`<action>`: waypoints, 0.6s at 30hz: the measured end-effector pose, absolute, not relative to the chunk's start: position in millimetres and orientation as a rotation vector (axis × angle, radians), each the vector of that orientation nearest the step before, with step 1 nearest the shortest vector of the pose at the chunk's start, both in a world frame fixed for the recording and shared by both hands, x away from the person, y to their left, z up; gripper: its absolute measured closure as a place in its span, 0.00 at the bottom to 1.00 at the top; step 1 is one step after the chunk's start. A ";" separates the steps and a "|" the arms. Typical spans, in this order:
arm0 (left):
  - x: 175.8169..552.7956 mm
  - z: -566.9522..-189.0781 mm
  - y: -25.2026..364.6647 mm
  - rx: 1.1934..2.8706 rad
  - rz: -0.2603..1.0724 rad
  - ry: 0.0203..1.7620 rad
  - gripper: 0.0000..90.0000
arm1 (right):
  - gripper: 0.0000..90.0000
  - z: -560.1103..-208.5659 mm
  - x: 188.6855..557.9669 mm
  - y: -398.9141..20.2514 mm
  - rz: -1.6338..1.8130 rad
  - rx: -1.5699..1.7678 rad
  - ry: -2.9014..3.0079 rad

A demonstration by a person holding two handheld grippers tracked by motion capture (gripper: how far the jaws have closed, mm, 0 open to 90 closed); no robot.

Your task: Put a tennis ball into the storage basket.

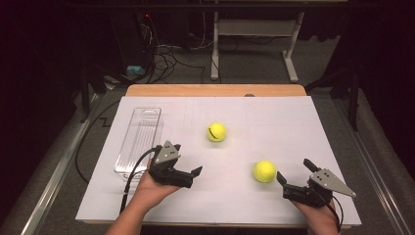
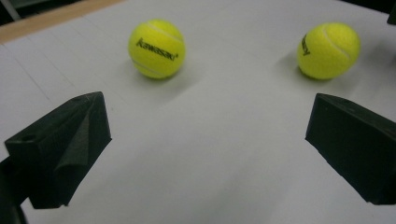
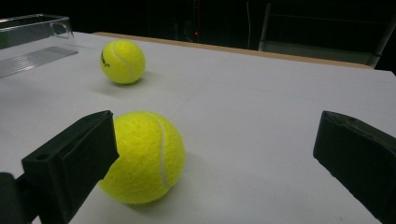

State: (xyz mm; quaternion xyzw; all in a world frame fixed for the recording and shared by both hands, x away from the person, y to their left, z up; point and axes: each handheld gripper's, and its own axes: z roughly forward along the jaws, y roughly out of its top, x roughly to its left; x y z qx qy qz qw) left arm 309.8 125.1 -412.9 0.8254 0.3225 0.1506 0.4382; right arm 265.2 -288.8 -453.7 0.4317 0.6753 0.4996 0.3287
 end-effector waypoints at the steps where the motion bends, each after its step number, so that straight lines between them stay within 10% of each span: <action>1: 309.7 -414.7 123.1 2.079 0.365 0.796 0.01 | 0.00 -453.9 265.3 -288.7 1.307 1.129 1.769; 18: 306.2 -441.1 100.4 2.457 0.228 0.837 0.01 | 0.00 -454.8 265.3 -286.8 1.304 1.132 1.780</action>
